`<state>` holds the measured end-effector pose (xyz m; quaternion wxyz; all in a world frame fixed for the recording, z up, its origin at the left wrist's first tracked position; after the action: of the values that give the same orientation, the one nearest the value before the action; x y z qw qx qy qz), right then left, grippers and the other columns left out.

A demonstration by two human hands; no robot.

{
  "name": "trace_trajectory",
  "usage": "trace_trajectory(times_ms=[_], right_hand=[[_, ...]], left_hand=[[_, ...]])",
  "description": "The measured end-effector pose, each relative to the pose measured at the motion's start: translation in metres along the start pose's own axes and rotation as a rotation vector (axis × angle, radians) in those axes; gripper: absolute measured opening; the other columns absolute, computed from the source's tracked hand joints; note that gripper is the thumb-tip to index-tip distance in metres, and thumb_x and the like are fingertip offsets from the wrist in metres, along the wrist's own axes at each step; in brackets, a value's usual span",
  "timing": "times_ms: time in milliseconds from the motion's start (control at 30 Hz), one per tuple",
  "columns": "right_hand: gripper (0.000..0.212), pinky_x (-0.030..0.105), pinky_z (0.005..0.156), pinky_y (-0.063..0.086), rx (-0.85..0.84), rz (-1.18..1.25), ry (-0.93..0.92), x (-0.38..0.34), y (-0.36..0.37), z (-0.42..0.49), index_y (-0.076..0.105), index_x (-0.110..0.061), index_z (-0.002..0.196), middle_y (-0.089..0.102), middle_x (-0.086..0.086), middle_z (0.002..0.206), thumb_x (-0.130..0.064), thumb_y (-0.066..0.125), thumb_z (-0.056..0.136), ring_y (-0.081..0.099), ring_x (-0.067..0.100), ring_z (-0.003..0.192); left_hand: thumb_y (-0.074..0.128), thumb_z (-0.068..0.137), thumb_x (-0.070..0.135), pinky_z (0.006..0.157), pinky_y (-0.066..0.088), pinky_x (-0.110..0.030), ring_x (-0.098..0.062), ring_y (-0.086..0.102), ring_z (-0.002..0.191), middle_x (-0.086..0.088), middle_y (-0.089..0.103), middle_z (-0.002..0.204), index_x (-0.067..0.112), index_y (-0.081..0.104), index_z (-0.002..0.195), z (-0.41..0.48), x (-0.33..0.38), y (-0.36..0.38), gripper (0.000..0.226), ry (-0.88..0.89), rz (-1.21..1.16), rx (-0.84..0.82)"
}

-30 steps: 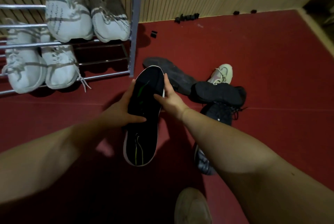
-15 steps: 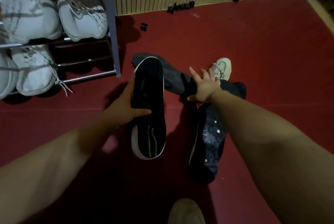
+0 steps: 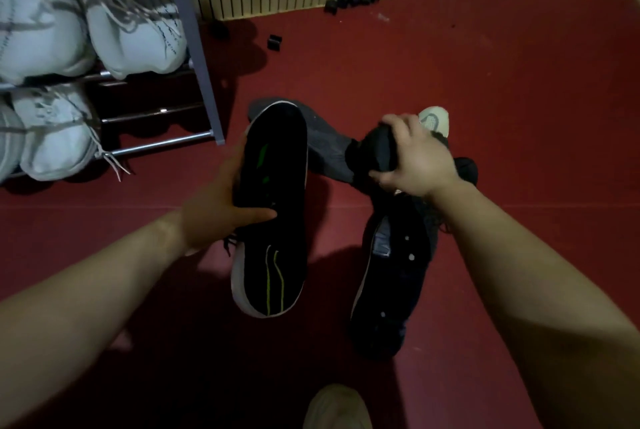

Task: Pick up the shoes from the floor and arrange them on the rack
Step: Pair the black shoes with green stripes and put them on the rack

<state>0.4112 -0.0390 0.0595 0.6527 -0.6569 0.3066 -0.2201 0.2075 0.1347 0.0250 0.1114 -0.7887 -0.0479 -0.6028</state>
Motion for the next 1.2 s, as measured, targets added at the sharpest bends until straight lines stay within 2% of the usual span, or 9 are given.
trace_trajectory(times_ms=[133, 267, 367, 467, 567, 633, 733, 1033, 1200], right_hand=[[0.077, 0.034, 0.096, 0.044, 0.540, 0.385, 0.019, 0.010, -0.054, -0.048, 0.040, -0.004, 0.127, 0.040, 0.009, 0.127, -0.034, 0.079, 0.069, 0.046, 0.028, 0.121], [0.075, 0.019, 0.102, 0.038, 0.720, 0.872, 0.286, 0.030, -0.034, -0.102, 0.029, -0.017, 0.124, 0.037, 0.009, 0.127, -0.030, 0.079, 0.069, 0.046, 0.017, 0.117], [0.078, 0.024, 0.099, 0.045, 0.639, 0.988, 0.446, 0.034, 0.003, -0.136, 0.026, -0.031, 0.121, 0.042, 0.011, 0.130, -0.034, 0.081, 0.066, 0.052, 0.019, 0.116], [0.083, 0.013, 0.093, 0.044, 0.520, 0.947, 0.548, 0.036, 0.026, -0.173, 0.025, -0.020, 0.128, 0.043, 0.007, 0.128, -0.023, 0.083, 0.070, 0.052, 0.014, 0.114], [0.085, 0.033, 0.102, 0.043, 0.315, 0.739, 0.499, 0.023, 0.043, -0.201, 0.033, -0.024, 0.128, 0.045, -0.003, 0.126, -0.061, 0.075, 0.064, 0.049, 0.015, 0.117], [0.090, 0.045, 0.105, 0.037, 0.180, 0.552, 0.466, 0.012, 0.058, -0.208, 0.039, -0.022, 0.130, 0.048, -0.007, 0.125, -0.072, 0.066, 0.060, 0.048, 0.018, 0.119], [0.092, 0.045, 0.109, 0.026, 0.060, 0.462, 0.448, -0.009, 0.073, -0.202, 0.038, -0.023, 0.136, 0.046, -0.004, 0.136, -0.074, 0.052, 0.062, 0.040, 0.019, 0.129], [0.070, 0.048, 0.110, 0.027, 0.034, 0.570, 0.479, -0.009, 0.071, -0.181, 0.036, -0.027, 0.135, 0.036, -0.011, 0.122, -0.053, 0.065, 0.077, 0.038, 0.007, 0.117], [0.071, 0.042, 0.106, 0.038, -0.142, 0.749, 0.293, -0.059, 0.090, -0.188, 0.033, -0.031, 0.135, 0.039, -0.002, 0.132, -0.055, 0.061, 0.075, 0.044, 0.010, 0.122]], left_hand=[[0.061, 0.075, -0.019, 0.070, 0.042, 0.000, 0.031, 0.048, 0.092, 0.033, 0.038, 0.117, 0.035, 0.003, 0.144, 0.001, 0.018, -0.004, 0.105, 0.032, 0.011, 0.041], [0.064, 0.077, -0.015, 0.065, 0.034, 0.008, 0.038, 0.039, 0.078, 0.034, 0.032, 0.108, 0.021, -0.002, 0.149, 0.005, 0.040, -0.012, 0.104, 0.073, 0.068, 0.093], [0.067, 0.076, -0.009, 0.066, 0.032, 0.009, 0.024, 0.038, 0.103, 0.026, 0.032, 0.125, 0.021, -0.005, 0.150, 0.007, 0.038, -0.012, 0.108, 0.081, 0.064, 0.065], [0.067, 0.077, -0.008, 0.067, 0.036, 0.006, 0.013, 0.039, 0.112, 0.021, 0.032, 0.131, 0.026, -0.004, 0.150, 0.006, 0.026, -0.007, 0.107, 0.042, 0.015, 0.030], [0.068, 0.076, -0.010, 0.069, 0.036, 0.006, 0.035, 0.041, 0.090, 0.033, 0.035, 0.117, 0.025, -0.002, 0.150, 0.005, 0.017, 0.001, 0.107, 0.036, 0.042, -0.018], [0.068, 0.076, -0.009, 0.069, 0.034, 0.008, 0.031, 0.038, 0.100, 0.036, 0.031, 0.115, 0.026, -0.002, 0.149, 0.002, 0.012, 0.005, 0.108, 0.021, 0.046, -0.022], [0.066, 0.077, -0.010, 0.066, 0.031, 0.010, 0.009, 0.030, 0.118, 0.033, 0.027, 0.116, 0.026, -0.004, 0.149, -0.003, 0.008, 0.006, 0.107, -0.004, 0.041, -0.014], [0.072, 0.076, 0.000, 0.073, 0.029, 0.009, 0.013, 0.026, 0.118, 0.029, 0.017, 0.129, 0.030, -0.006, 0.150, -0.002, -0.007, -0.009, 0.111, -0.042, 0.118, -0.001], [0.069, 0.079, 0.000, 0.082, 0.032, 0.000, 0.012, 0.025, 0.117, 0.027, 0.016, 0.130, 0.026, -0.006, 0.150, 0.004, -0.002, -0.007, 0.107, -0.034, 0.126, 0.044]])
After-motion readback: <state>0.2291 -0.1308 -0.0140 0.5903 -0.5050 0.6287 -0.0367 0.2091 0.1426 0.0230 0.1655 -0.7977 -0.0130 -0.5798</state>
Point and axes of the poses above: each hand's wrist, its own z-axis towards the middle knuckle, its own y-axis out of the palm, x = y × z, the point moved 8 cm from there along z, towards the middle knuckle
